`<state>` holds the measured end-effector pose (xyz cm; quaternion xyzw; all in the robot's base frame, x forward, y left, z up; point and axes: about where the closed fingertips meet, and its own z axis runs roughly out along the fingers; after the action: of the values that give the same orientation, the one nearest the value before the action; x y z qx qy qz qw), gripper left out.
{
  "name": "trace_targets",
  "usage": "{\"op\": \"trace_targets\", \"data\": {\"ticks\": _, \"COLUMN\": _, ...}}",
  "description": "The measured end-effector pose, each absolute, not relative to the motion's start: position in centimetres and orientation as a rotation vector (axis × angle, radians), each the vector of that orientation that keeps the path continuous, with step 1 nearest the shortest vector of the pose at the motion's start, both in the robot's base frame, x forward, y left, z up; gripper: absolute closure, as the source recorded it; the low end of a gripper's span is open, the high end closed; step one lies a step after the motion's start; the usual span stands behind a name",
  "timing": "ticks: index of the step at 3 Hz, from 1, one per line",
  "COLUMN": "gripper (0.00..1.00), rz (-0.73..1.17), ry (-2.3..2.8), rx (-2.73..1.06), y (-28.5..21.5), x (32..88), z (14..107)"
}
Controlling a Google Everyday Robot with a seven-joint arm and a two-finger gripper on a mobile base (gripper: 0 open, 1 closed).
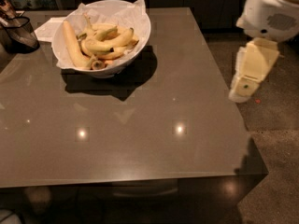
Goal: Pick banana from white bowl
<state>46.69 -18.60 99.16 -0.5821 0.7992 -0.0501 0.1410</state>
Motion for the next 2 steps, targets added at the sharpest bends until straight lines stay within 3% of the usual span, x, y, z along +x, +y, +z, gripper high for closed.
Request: {"op": "trace_targets", "data": {"ticks": 2, "gripper": 0.0, "rz": -0.127, "ry": 2.31, "rx": -1.653, "y": -17.93, "x": 47.38, "z": 99.3}}
